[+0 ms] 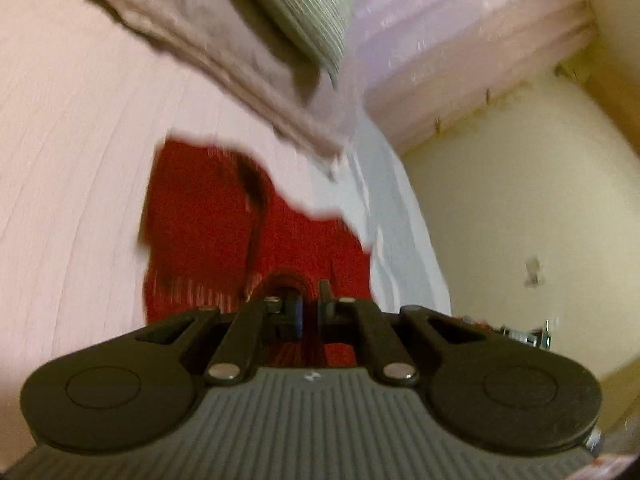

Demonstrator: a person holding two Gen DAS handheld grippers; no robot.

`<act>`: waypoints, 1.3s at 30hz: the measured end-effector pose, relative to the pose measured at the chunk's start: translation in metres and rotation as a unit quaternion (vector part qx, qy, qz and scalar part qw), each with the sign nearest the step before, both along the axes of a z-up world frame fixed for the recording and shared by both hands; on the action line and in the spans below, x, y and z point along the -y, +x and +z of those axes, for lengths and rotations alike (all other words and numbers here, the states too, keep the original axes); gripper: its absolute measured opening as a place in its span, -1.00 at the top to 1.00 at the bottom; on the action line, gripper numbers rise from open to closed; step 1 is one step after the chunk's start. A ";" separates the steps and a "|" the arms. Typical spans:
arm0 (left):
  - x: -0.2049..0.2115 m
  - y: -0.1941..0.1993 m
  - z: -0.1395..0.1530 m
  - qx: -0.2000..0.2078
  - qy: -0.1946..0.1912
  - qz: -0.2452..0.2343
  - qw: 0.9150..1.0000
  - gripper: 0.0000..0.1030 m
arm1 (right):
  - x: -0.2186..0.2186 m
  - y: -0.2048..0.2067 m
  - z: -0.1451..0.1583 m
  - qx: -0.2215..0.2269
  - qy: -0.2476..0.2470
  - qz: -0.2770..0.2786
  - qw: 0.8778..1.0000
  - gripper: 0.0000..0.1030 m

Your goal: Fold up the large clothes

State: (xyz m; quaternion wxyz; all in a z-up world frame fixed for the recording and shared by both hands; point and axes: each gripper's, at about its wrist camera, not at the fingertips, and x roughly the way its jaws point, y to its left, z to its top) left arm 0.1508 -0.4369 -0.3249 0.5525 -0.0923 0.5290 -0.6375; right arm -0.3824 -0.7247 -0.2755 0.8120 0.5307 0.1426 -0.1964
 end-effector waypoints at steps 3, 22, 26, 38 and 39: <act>0.067 0.031 -0.030 -0.007 0.045 0.036 0.998 0.87 | 0.050 0.042 -0.023 -0.036 0.005 -0.064 0.997 0.97; 0.162 0.013 -0.072 0.201 0.076 -0.019 0.976 0.92 | 0.094 0.152 -0.108 -0.234 -0.122 0.021 0.964 0.92; 0.146 0.015 -0.044 0.209 0.019 0.012 0.978 0.94 | 0.089 0.132 -0.081 -0.189 -0.155 -0.013 0.970 0.92; 0.172 0.014 -0.068 0.239 0.123 0.076 0.960 0.37 | 0.107 0.168 -0.110 -0.289 -0.133 -0.043 0.947 0.55; 0.168 0.009 -0.055 0.253 0.113 0.085 0.957 0.19 | 0.098 0.169 -0.098 -0.295 -0.151 -0.049 0.942 0.25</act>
